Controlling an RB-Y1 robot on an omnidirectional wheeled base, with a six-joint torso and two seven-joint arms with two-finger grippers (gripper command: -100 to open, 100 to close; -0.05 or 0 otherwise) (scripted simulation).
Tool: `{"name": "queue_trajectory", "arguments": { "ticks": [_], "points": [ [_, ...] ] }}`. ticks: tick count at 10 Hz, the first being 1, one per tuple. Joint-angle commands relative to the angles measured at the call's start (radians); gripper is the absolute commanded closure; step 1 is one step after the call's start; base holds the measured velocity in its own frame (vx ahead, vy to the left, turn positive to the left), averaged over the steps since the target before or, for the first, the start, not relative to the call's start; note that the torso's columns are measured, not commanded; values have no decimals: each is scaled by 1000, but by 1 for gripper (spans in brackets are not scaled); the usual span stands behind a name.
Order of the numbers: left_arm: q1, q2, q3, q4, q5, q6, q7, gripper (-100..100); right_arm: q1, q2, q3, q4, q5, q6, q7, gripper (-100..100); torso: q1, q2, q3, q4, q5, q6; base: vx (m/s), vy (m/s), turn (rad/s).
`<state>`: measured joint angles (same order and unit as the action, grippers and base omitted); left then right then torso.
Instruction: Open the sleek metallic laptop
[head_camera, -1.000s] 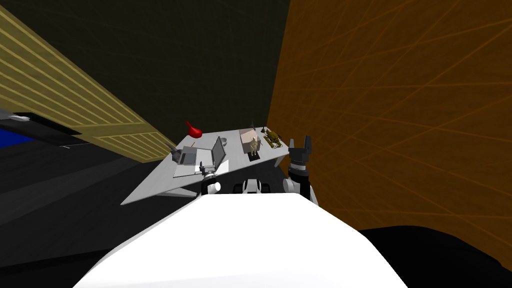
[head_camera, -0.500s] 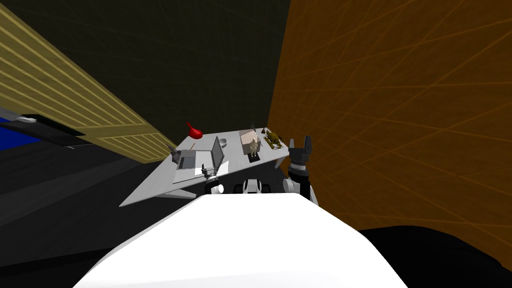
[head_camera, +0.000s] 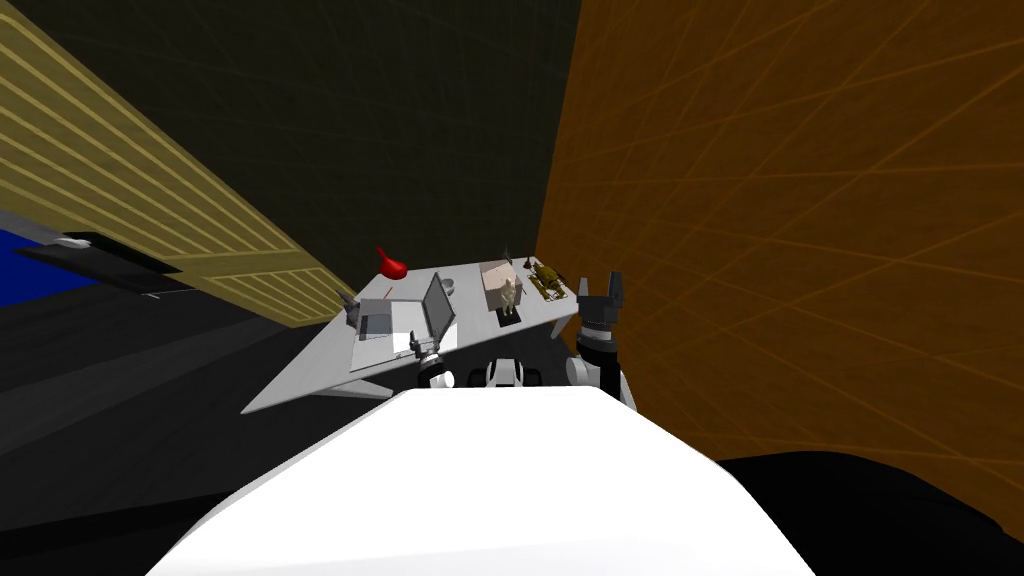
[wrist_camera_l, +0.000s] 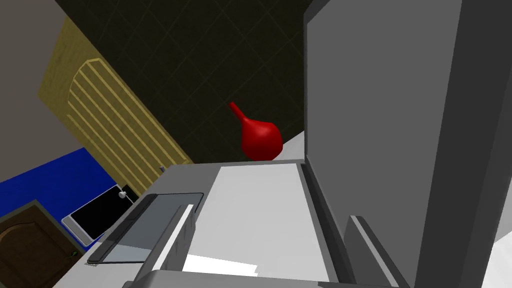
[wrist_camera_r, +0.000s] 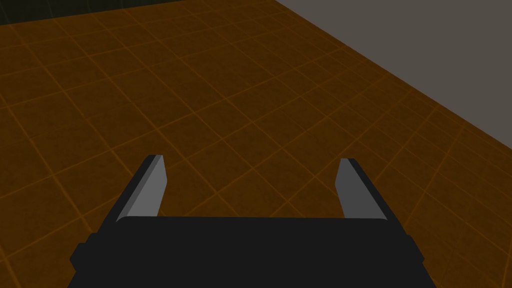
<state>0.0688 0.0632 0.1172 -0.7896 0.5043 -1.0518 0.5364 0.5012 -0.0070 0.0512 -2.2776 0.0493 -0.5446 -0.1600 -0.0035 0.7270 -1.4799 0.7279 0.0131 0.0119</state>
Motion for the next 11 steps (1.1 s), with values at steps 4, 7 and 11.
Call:
{"name": "queue_trajectory", "arguments": {
  "ticks": [4,7,11],
  "points": [
    [9,-70,-24,35,-10,-17,10,-100,0,0,0,0,0,0,0,0,1,3,1,2,-3,-3,9,-11,-12],
    [-6,-69,-11,5,-7,8,-6,-100,0,0,0,0,0,0,0,0,4,7,2,8,-10,-9,5,-5,16],
    [-2,-70,-13,7,-7,2,-3,100,0,0,0,0,0,0,0,0,5,11,4,10,-12,-13,10,15,5]
  ]
}}
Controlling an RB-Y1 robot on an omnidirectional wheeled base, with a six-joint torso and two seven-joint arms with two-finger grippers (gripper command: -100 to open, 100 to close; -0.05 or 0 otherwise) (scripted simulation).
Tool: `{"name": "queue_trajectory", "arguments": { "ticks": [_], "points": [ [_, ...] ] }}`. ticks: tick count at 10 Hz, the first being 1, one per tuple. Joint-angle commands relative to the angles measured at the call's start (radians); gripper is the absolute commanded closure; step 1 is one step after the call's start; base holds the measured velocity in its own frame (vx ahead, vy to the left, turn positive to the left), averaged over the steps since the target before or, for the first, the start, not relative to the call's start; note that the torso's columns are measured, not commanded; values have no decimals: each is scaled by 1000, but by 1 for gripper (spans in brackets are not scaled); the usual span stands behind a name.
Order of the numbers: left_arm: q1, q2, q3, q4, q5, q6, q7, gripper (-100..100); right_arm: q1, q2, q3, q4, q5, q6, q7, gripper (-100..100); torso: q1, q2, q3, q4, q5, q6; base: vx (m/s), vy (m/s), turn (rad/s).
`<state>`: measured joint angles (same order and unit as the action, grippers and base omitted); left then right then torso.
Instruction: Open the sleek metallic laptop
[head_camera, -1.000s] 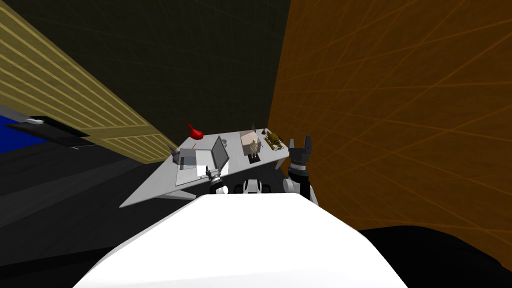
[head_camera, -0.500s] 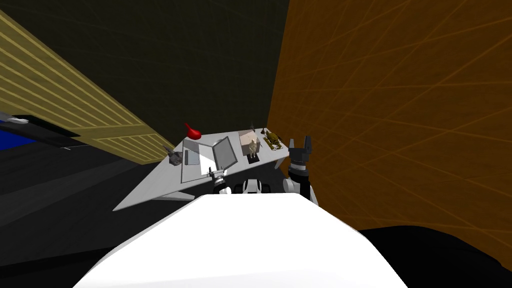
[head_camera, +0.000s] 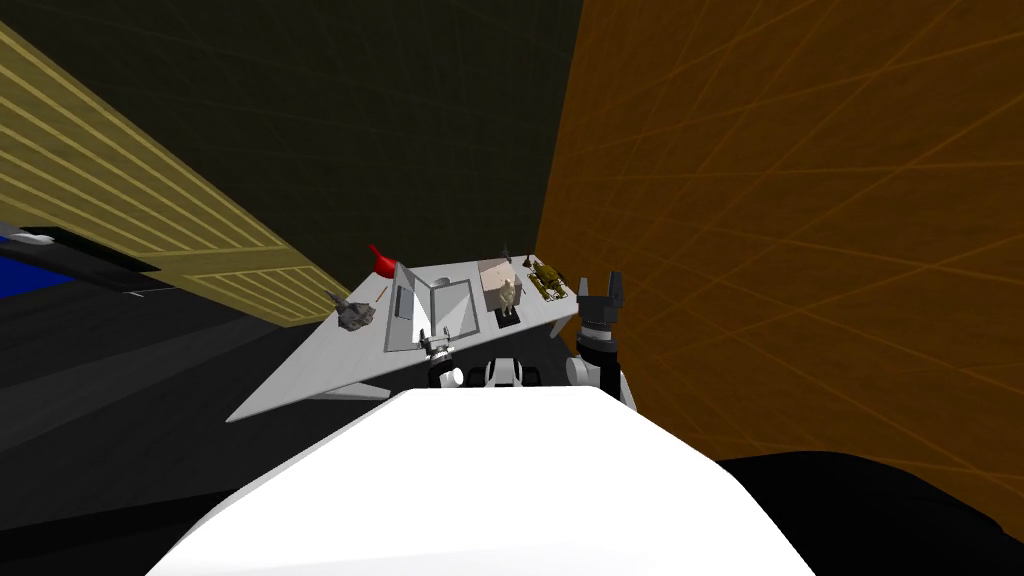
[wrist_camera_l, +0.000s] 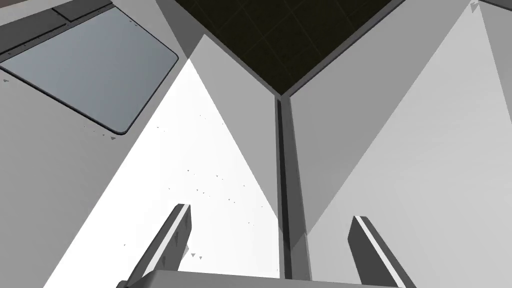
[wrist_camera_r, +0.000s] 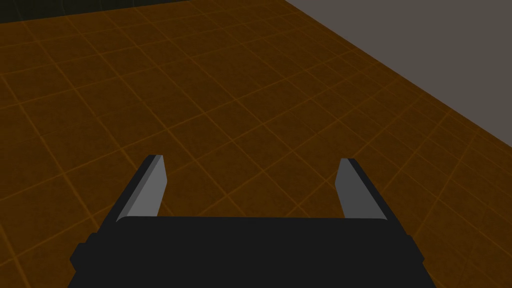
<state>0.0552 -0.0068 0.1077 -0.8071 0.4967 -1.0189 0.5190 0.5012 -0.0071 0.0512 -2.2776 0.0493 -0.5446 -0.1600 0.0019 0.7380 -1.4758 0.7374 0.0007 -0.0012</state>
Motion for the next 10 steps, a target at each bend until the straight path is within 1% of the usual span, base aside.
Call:
{"name": "queue_trajectory", "arguments": {
  "ticks": [1,2,3,5,7,9,10],
  "points": [
    [24,-1,-8,32,0,-48,22,100,0,0,0,0,0,0,0,0,-2,1,0,0,0,0,-10,-34,-65],
    [19,-5,-6,12,-1,-28,9,100,0,0,0,0,0,0,0,0,-3,1,1,0,-1,0,-5,-20,-13],
    [14,30,-2,14,-1,-21,17,-100,0,0,0,0,0,0,0,0,-1,0,0,0,0,0,-14,-18,-45],
    [-2,86,9,25,-1,1,35,-100,0,0,0,0,0,0,0,0,-2,1,0,1,-1,1,-28,-38,-74],
    [-25,143,24,41,0,35,61,-100,0,0,0,0,0,0,0,0,0,0,0,0,0,-1,-38,-60,-125],
    [-25,143,24,41,0,35,61,-100,0,0,0,0,0,0,0,0,0,1,1,2,0,-2,-15,-29,-9],
    [-39,171,34,50,0,57,77,-100,0,0,0,0,0,0,0,0,2,0,1,1,0,-2,-13,-31,-96]
  ]
}}
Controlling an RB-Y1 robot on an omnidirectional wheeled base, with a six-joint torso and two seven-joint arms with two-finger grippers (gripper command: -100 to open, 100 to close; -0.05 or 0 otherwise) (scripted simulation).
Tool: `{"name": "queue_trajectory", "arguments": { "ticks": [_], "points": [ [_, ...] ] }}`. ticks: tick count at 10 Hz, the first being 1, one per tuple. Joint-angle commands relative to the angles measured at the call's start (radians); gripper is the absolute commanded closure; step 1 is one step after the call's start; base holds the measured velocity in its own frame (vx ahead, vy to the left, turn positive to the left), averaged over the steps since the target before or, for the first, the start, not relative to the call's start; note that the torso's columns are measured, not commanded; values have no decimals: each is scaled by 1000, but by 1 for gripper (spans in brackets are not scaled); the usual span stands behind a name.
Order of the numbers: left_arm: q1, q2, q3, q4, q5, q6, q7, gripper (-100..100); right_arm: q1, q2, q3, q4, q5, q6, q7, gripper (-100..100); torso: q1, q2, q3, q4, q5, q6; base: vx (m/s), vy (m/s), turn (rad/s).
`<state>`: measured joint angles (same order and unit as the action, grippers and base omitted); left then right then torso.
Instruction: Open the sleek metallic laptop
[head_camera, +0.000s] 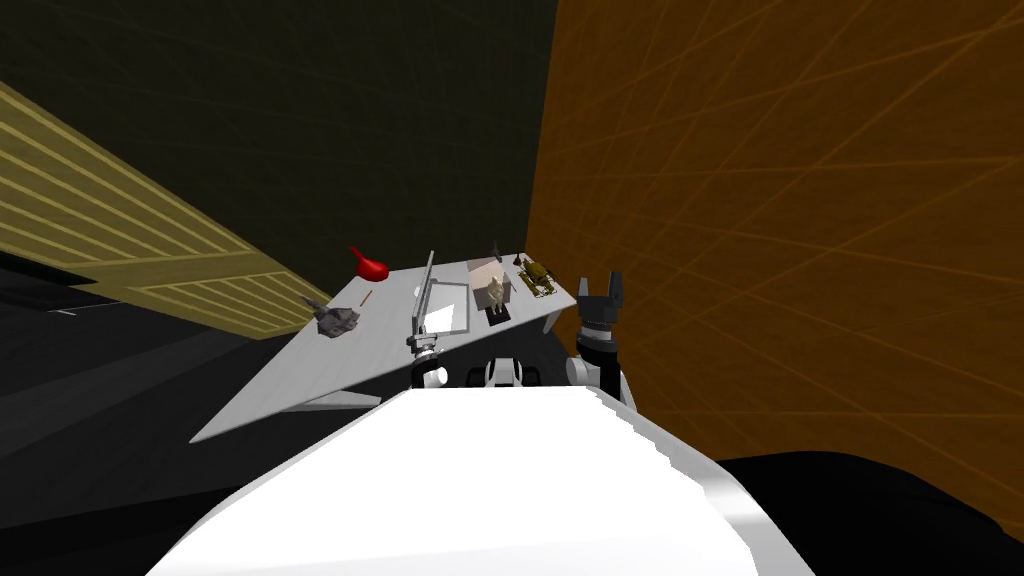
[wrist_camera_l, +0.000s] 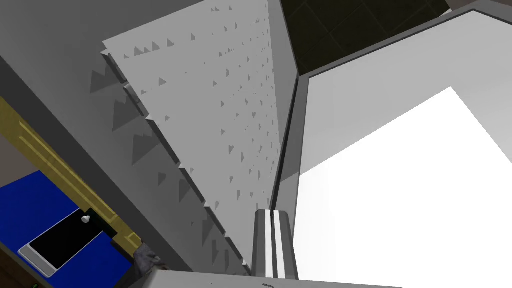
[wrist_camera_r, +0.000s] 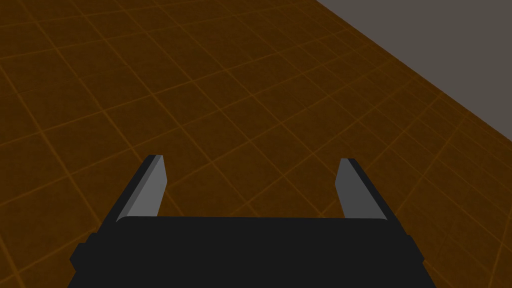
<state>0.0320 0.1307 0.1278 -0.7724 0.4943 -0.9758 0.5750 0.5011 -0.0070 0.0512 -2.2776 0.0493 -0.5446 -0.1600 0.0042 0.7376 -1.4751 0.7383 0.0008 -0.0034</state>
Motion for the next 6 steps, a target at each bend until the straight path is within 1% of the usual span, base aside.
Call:
{"name": "queue_trajectory", "arguments": {
  "ticks": [1,2,4,5,6],
  "points": [
    [-16,34,13,16,3,14,21,-100,0,0,0,0,0,0,0,0,-2,1,0,1,-2,1,-14,-20,-52],
    [-31,62,23,27,4,39,38,-100,0,0,0,0,0,0,0,0,-4,2,1,2,-2,1,-21,-31,-94],
    [-66,119,44,52,6,90,77,-100,0,0,0,0,0,0,0,0,-8,3,1,2,-3,4,-34,-53,-185],
    [-66,119,44,52,6,100,77,-100,0,0,0,0,0,0,0,0,-9,3,0,2,-4,4,-17,-55,-71],
    [-85,147,55,66,7,135,97,-100,0,0,0,0,0,0,0,0,-8,1,-1,0,-3,3,-16,-72,-127]
  ]
}}
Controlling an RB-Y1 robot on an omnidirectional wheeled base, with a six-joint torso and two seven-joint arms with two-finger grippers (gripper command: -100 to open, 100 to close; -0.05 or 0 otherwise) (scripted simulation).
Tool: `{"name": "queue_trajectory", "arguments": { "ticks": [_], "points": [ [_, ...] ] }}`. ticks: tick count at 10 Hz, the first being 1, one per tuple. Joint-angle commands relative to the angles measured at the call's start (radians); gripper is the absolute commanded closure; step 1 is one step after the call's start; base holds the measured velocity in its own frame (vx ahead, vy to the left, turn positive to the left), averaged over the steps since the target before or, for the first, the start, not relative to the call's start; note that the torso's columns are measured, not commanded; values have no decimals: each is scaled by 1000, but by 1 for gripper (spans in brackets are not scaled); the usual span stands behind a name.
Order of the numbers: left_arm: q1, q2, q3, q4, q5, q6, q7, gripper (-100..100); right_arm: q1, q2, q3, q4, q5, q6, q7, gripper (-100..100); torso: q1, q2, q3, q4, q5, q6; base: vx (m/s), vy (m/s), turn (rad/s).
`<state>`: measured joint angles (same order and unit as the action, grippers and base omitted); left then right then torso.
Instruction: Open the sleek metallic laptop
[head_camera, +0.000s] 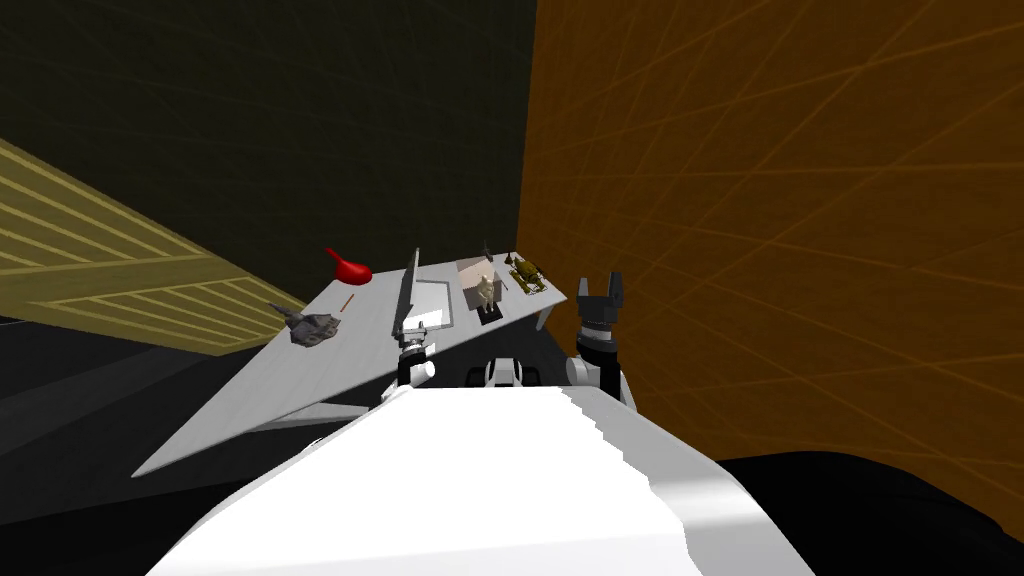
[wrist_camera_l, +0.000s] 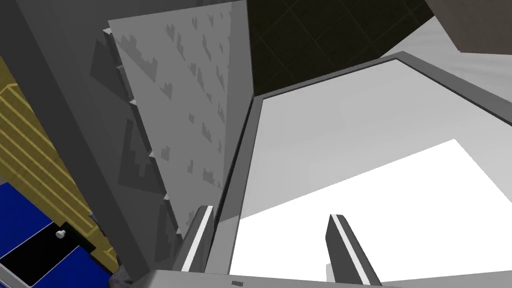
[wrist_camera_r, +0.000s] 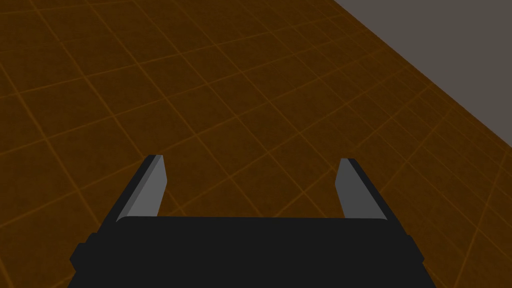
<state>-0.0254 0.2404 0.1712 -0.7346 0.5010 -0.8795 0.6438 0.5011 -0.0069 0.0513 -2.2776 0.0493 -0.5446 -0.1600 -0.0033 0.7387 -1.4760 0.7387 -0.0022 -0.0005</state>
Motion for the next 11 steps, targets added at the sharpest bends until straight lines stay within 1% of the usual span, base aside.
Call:
{"name": "queue_trajectory", "arguments": {
  "ticks": [1,2,3,4,5,6,7,8,10,11],
  "points": [
    [-47,67,23,43,3,72,49,-100,0,0,0,0,0,0,0,0,1,-1,0,0,0,1,-19,-79,-212],
    [-47,67,23,43,3,78,49,-100,0,0,0,0,0,0,0,0,1,-1,0,1,0,1,-11,-49,-96],
    [-68,96,34,59,5,120,71,-100,0,0,0,0,0,0,0,0,3,0,0,0,1,0,-17,-51,-125],
    [-88,126,45,76,7,144,92,-100,0,0,0,0,0,0,0,0,6,-2,0,-1,3,1,-24,-72,-277],
    [-88,126,45,75,7,166,92,-100,0,0,0,0,0,0,0,0,5,-2,-1,0,2,2,-11,-41,-104],
    [-88,126,45,76,7,166,92,-100,0,0,0,0,0,0,0,0,6,-3,-1,-1,3,0,2,-6,29],
    [-110,158,56,94,10,215,114,-100,0,0,0,0,0,0,0,0,7,-3,-1,-1,3,0,3,-23,-170],
    [-131,189,66,113,12,241,135,-100,0,0,0,0,0,0,0,0,4,-2,-1,-1,2,1,-9,-56,-288],
    [-131,190,66,113,12,268,135,-100,0,0,0,0,0,0,0,0,4,-2,0,-1,2,0,-2,-27,-41],
    [-153,223,76,133,16,304,157,-100,0,0,0,0,0,0,0,0,6,-2,0,-1,3,-1,3,-26,-231]
  ]
}}
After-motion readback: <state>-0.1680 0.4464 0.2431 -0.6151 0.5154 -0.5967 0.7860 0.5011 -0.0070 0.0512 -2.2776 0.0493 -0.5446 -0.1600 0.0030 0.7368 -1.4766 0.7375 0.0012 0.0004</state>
